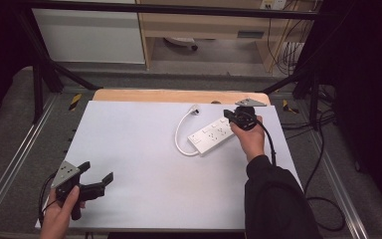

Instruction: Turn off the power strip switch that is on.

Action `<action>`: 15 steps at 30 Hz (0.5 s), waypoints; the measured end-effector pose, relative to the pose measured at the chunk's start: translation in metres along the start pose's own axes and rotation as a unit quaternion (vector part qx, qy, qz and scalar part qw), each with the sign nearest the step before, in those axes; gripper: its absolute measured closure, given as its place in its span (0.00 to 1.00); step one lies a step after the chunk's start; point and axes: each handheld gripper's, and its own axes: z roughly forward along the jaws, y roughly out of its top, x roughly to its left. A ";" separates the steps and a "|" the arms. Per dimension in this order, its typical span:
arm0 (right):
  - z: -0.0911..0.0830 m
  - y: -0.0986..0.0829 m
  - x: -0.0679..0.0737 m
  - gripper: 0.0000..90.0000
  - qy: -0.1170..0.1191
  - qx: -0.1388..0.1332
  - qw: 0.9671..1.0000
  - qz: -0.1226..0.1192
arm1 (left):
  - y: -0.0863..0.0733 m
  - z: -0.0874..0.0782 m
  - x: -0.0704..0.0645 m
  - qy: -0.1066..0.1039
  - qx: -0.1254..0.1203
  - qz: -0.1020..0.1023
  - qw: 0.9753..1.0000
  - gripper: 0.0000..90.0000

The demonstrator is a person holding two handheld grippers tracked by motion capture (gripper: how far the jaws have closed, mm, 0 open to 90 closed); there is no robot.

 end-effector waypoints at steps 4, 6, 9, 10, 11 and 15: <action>-0.006 0.001 -0.001 1.00 0.005 -0.006 1.000 0.001 | 0.000 0.001 -0.002 0.000 0.003 0.005 1.000 0.06; -0.009 0.001 0.000 0.99 0.004 -0.006 1.000 0.005 | 0.000 0.000 -0.001 0.003 0.000 0.004 1.000 0.06; -0.013 0.000 -0.001 0.97 0.006 -0.010 1.000 0.009 | -0.001 0.000 0.000 0.004 0.002 0.002 1.000 0.06; -0.014 0.000 -0.001 0.97 0.007 -0.012 1.000 0.009 | -0.001 0.000 0.000 0.004 0.003 0.002 1.000 0.06; -0.016 0.000 -0.002 0.97 0.009 -0.012 1.000 0.010 | -0.001 0.000 0.000 0.004 0.003 0.002 1.000 0.06; -0.022 0.001 -0.003 0.94 0.009 -0.017 1.000 0.010 | -0.001 0.000 0.000 0.003 0.005 0.001 1.000 0.06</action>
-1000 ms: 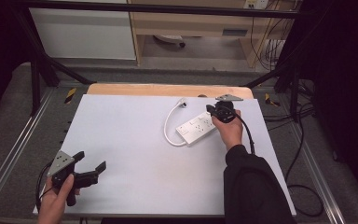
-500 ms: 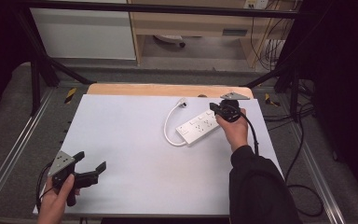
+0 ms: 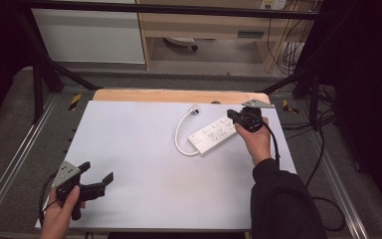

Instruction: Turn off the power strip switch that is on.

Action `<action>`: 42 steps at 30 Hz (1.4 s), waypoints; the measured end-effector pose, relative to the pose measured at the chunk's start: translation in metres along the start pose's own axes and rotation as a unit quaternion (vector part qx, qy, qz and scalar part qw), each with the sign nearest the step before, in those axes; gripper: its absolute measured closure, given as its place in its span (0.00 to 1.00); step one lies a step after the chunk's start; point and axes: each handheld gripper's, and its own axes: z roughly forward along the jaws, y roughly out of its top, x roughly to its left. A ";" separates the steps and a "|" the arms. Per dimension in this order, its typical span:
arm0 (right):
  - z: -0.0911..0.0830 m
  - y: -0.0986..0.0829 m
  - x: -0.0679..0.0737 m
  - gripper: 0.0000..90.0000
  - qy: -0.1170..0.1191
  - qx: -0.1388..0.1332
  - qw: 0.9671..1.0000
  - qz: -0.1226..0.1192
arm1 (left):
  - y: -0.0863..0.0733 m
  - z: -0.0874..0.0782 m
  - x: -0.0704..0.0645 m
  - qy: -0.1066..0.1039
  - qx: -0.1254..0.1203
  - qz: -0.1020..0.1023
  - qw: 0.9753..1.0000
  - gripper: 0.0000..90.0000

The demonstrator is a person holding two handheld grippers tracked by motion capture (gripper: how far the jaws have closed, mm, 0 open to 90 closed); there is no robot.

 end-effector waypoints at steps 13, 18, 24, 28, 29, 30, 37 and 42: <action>-0.014 0.008 0.007 0.40 0.013 0.006 1.000 0.019 | 0.000 0.000 0.000 0.000 0.000 -0.002 1.000 0.06; -0.021 0.012 0.012 0.23 0.020 0.011 0.999 0.023 | 0.000 0.000 0.000 -0.001 0.000 0.000 1.000 0.06; -0.031 0.013 0.016 0.10 0.016 0.003 1.000 0.022 | 0.000 0.000 0.000 -0.001 0.000 -0.004 1.000 0.06; -0.039 0.013 0.017 0.07 0.017 -0.007 1.000 0.023 | 0.000 0.000 0.000 -0.001 -0.001 -0.002 1.000 0.06; -0.041 0.013 0.017 0.07 0.017 -0.008 1.000 0.023 | 0.000 0.000 0.000 -0.001 -0.001 -0.002 1.000 0.06; -0.044 0.013 0.017 0.06 0.018 -0.010 1.000 0.022 | 0.000 0.000 0.000 -0.001 -0.001 -0.002 1.000 0.06; -0.063 0.006 0.022 0.04 0.019 -0.024 0.999 0.018 | 0.000 0.000 0.000 -0.002 -0.001 -0.001 1.000 0.06; -0.078 -0.005 0.024 0.04 0.002 -0.035 0.999 0.003 | 0.000 0.000 -0.001 -0.002 -0.001 -0.002 1.000 0.06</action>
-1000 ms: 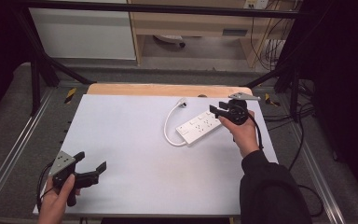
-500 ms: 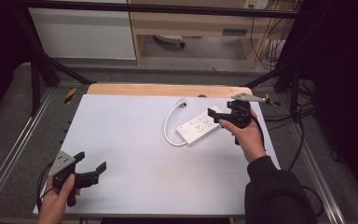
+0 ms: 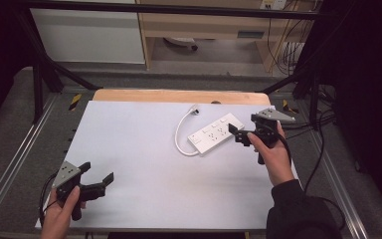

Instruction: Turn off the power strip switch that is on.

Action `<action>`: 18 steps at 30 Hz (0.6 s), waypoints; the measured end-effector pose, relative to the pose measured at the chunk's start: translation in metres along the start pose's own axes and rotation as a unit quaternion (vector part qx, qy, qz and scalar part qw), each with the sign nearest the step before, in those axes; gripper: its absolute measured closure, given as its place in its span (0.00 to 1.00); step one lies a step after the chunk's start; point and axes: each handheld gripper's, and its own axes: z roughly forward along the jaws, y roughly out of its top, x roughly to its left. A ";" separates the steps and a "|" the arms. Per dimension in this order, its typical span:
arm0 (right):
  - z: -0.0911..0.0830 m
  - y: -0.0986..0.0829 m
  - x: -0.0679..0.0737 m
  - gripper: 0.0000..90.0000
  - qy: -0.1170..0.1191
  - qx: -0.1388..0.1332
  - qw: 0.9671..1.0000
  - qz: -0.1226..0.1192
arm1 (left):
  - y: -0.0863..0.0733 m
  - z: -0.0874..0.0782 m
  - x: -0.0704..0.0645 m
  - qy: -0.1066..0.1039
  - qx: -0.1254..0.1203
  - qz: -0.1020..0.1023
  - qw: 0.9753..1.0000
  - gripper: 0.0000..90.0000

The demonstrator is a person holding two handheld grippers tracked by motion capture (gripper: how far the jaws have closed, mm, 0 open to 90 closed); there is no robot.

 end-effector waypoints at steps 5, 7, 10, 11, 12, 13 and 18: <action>-0.016 -0.016 0.001 0.03 -0.009 -0.006 1.000 -0.013 | 0.000 0.000 0.000 0.000 0.000 -0.002 1.000 0.06; -0.022 -0.023 0.001 0.04 -0.007 -0.009 1.000 -0.015 | 0.000 0.000 0.000 0.000 0.000 -0.003 1.000 0.06; -0.031 -0.032 0.002 0.05 -0.005 -0.006 1.000 -0.018 | -0.001 0.000 0.000 0.001 0.000 -0.005 1.000 0.06; -0.034 -0.036 0.002 0.05 -0.006 -0.006 1.000 -0.020 | -0.001 0.000 0.000 0.001 0.000 -0.006 1.000 0.06; -0.037 -0.039 0.003 0.05 -0.008 -0.007 1.000 -0.020 | -0.001 0.000 0.000 0.001 0.000 -0.006 1.000 0.06; -0.040 -0.043 0.003 0.05 -0.008 -0.008 1.000 -0.019 | -0.001 0.000 0.001 0.001 0.000 -0.006 1.000 0.06; -0.048 -0.064 0.002 0.05 -0.012 -0.012 1.000 -0.019 | -0.001 0.000 0.001 0.001 0.000 -0.007 1.000 0.06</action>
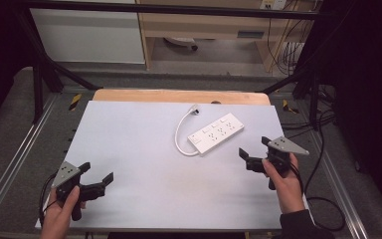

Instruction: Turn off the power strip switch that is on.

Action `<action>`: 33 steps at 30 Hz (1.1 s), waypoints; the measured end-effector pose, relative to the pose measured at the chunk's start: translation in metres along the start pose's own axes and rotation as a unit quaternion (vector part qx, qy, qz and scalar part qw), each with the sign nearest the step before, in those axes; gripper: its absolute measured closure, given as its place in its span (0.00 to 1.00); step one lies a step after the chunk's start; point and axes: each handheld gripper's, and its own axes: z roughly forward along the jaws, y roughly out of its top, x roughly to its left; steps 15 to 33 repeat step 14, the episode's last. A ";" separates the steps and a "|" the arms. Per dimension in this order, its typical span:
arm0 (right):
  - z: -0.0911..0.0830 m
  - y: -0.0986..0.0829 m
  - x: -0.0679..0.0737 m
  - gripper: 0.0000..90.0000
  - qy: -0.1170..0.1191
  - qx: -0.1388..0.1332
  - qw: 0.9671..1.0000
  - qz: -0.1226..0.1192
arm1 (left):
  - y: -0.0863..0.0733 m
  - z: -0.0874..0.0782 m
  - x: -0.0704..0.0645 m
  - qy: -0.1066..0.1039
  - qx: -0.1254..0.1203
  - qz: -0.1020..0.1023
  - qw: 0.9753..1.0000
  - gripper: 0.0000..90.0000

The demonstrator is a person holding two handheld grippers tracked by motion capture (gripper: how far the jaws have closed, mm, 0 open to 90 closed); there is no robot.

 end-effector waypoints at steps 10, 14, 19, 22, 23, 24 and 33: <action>-0.006 -0.043 -0.007 0.06 -0.004 0.026 0.999 0.020 | 0.001 -0.001 0.000 -0.001 -0.002 0.002 1.000 0.06; 0.004 -0.058 -0.006 0.05 -0.003 0.082 0.997 0.017 | 0.001 -0.001 -0.002 -0.004 -0.002 0.005 1.000 0.06; 0.004 -0.058 -0.006 0.05 -0.003 0.082 0.997 0.017 | 0.001 -0.001 -0.002 -0.004 -0.002 0.005 1.000 0.06; 0.004 -0.058 -0.006 0.05 -0.003 0.082 0.997 0.017 | 0.001 -0.001 -0.002 -0.004 -0.002 0.005 1.000 0.06; 0.004 -0.058 -0.006 0.05 -0.003 0.082 0.997 0.017 | 0.001 -0.001 -0.002 -0.004 -0.002 0.005 1.000 0.06; 0.004 -0.058 -0.006 0.05 -0.003 0.082 0.997 0.017 | 0.001 -0.001 -0.002 -0.004 -0.002 0.005 1.000 0.06; 0.004 -0.058 -0.006 0.05 -0.003 0.082 0.997 0.017 | 0.001 -0.001 -0.002 -0.004 -0.002 0.005 1.000 0.06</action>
